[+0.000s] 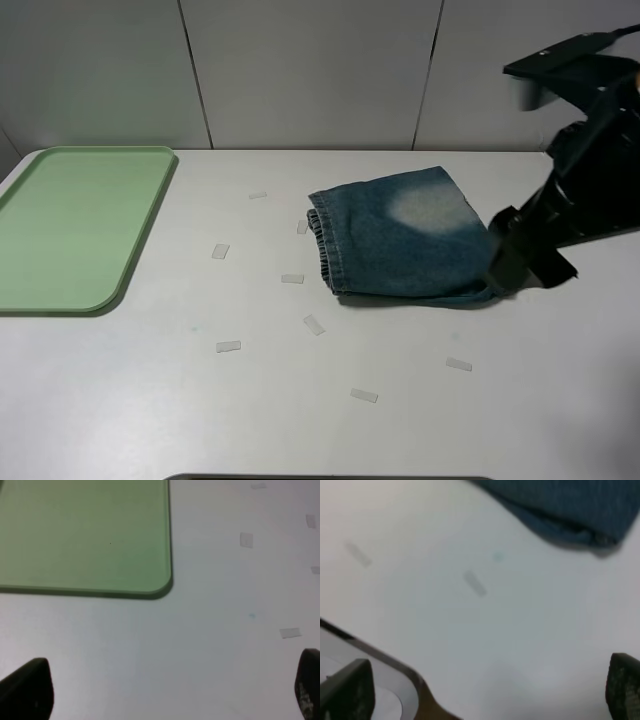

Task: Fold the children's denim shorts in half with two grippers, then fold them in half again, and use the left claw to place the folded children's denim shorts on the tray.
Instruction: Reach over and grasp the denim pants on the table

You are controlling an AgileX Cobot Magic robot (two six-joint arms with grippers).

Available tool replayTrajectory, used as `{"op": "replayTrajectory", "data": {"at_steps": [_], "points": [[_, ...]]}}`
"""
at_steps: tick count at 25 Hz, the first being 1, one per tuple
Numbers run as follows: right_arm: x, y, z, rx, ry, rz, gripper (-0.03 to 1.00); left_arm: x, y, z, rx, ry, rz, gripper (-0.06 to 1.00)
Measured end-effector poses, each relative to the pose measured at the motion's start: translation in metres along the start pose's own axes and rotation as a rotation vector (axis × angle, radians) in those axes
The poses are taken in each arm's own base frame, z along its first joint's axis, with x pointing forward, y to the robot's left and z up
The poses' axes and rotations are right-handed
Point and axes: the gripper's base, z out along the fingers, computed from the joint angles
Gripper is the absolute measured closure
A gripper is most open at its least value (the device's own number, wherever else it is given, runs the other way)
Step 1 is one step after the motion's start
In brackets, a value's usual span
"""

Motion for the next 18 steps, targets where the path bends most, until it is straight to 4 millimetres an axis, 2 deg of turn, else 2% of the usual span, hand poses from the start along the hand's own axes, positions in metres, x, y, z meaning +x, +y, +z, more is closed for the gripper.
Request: {"op": "replayTrajectory", "data": {"at_steps": [7,10,18], "points": [[0.062,-0.004,-0.015,-0.006,-0.112,0.007,0.27,0.000,0.000,0.000,0.000,0.000,0.000,-0.01],[0.091,-0.007,-0.022,-0.013,-0.225,0.024,0.27,0.000,0.000,0.000,0.000,0.000,0.000,-0.01],[0.157,-0.023,-0.029,0.099,-0.550,0.288,0.27,0.000,0.000,0.000,0.000,0.000,0.000,-0.01]]}}
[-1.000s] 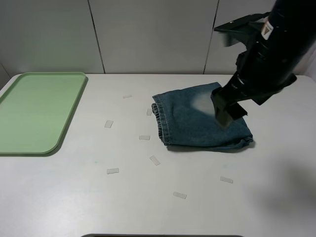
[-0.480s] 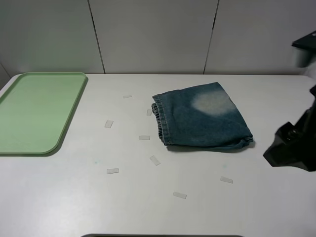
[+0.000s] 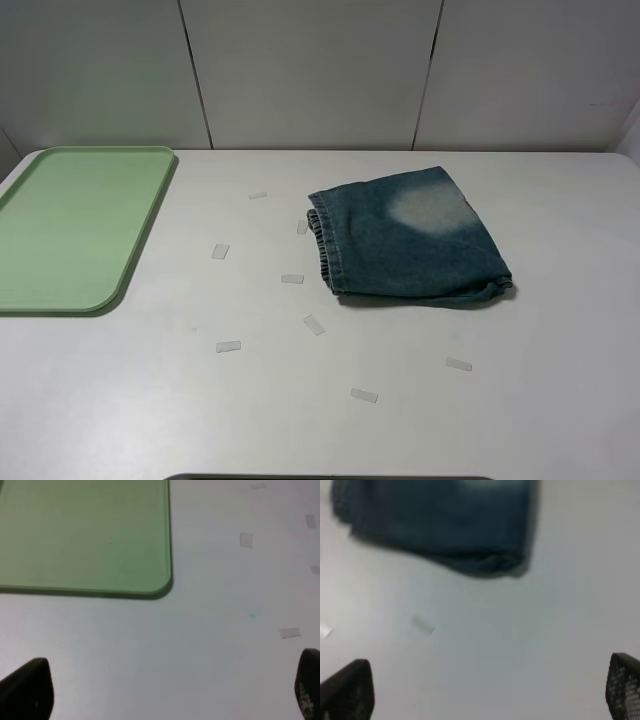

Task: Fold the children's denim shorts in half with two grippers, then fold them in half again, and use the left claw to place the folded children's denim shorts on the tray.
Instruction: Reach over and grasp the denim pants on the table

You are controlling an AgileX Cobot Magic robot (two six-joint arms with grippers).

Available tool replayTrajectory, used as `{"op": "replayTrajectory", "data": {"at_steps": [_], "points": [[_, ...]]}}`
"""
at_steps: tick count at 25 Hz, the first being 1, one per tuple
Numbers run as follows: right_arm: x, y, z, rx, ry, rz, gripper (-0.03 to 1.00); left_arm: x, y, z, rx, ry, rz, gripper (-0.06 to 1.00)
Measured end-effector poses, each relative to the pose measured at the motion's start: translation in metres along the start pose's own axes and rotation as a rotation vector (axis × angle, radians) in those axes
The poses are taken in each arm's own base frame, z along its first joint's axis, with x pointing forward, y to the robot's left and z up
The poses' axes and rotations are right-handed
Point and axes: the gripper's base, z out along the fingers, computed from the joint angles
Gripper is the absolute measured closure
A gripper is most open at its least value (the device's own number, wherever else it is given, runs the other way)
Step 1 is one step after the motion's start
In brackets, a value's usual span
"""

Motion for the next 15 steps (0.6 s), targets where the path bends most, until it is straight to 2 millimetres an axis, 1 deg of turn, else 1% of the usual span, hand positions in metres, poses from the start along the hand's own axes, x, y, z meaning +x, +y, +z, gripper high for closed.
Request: {"op": "replayTrajectory", "data": {"at_steps": [3,8,11,15], "points": [[0.017,-0.004,-0.009,0.076,-0.134,0.072,0.27,0.000,0.000,0.000,0.000,0.000,0.000,-0.01],[0.039,-0.004,-0.017,0.175,-0.280,0.137,0.27,0.000,0.000,0.000,0.000,0.000,0.000,-0.01],[0.046,-0.002,-0.024,0.213,-0.361,0.160,0.27,0.000,0.000,0.000,0.000,0.000,0.000,-0.01],[0.048,-0.001,-0.026,0.227,-0.375,0.170,0.27,0.000,0.000,0.000,0.000,0.000,0.000,-0.01]]}}
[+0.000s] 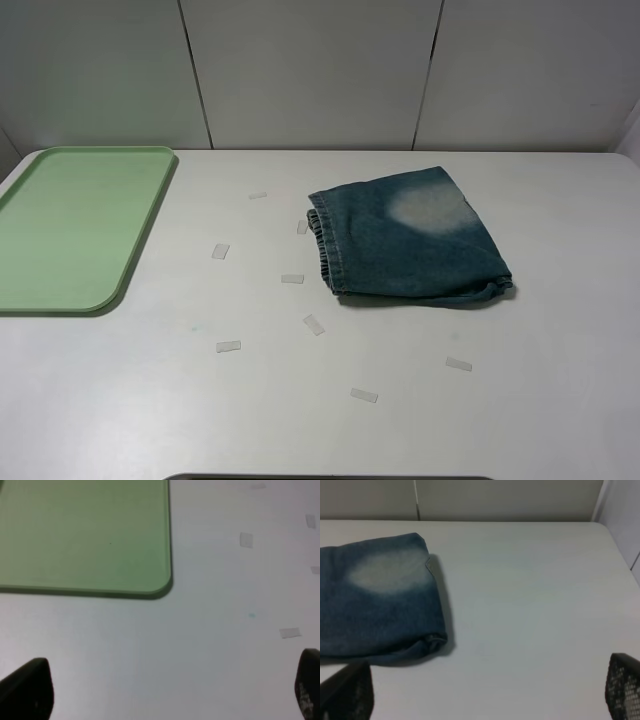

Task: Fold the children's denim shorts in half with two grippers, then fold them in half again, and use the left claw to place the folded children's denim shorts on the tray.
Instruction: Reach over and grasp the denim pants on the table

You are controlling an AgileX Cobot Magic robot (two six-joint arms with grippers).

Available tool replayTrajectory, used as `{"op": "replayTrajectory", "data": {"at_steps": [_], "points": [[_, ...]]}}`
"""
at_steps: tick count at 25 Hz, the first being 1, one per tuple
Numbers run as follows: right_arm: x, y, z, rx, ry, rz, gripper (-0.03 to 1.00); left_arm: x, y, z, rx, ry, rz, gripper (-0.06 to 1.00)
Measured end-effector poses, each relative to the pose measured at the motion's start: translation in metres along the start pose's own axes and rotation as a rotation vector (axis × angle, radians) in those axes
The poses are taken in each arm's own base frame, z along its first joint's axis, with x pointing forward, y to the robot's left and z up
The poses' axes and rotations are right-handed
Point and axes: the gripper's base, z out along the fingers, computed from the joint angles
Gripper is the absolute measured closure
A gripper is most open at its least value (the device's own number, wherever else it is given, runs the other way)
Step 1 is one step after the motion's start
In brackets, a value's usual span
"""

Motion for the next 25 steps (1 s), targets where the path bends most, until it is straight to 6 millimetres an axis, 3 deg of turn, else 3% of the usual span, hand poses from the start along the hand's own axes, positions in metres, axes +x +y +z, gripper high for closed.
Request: {"op": "replayTrajectory", "data": {"at_steps": [25], "points": [[0.0000,0.0002,-0.0002,-0.003,-0.002,0.000,0.27,0.0000,0.0000,0.0000,0.000,0.000,0.000,-0.01]]}}
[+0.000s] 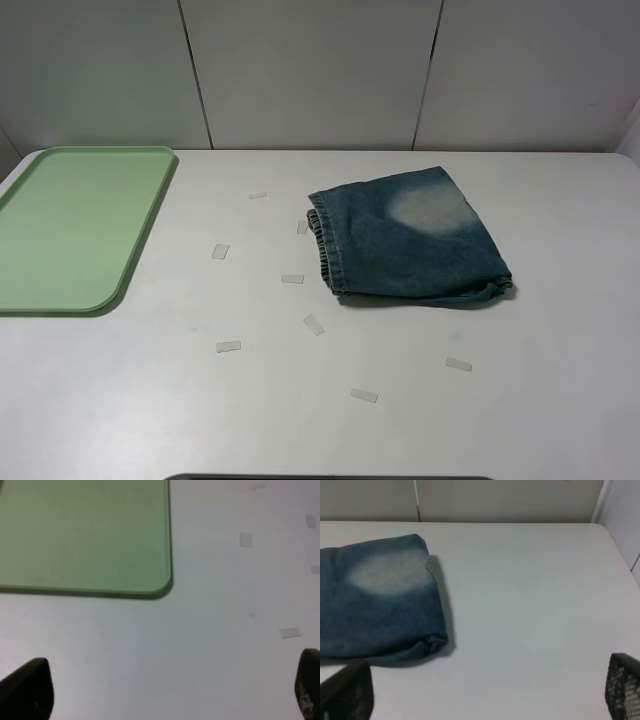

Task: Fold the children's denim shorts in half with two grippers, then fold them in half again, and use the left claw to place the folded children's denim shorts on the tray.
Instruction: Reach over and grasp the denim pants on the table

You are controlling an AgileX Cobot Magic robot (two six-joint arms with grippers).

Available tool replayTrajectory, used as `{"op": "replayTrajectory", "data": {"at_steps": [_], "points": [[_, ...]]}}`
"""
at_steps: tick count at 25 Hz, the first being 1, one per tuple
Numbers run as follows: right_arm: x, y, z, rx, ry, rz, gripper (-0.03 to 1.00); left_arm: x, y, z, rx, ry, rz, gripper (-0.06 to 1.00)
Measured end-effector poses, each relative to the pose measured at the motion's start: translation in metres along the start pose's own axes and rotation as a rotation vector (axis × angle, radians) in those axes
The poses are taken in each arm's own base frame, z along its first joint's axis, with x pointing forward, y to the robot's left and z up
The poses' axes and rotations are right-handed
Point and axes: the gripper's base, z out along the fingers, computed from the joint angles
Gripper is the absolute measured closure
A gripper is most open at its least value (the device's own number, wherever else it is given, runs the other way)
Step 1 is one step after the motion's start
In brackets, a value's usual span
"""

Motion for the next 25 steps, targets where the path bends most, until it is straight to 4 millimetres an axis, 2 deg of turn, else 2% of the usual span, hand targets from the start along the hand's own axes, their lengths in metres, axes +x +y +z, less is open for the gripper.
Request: {"op": "replayTrajectory", "data": {"at_steps": [15,17,20,25], "points": [[0.000,0.000,0.000,0.000,0.000,0.000,0.27,-0.003,0.000,0.000,-0.004,0.018,0.001,-0.01],[0.000,0.000,0.000,0.000,0.000,0.000,0.27,-0.012,-0.002,0.002,-0.013,0.083,0.003,-0.01],[0.000,0.000,0.000,0.000,0.000,0.000,0.27,-0.036,-0.005,0.010,-0.027,0.187,0.012,-0.01],[0.000,0.000,0.000,0.000,0.000,0.000,0.27,-0.089,-0.014,0.042,-0.038,0.342,0.080,0.00]]}}
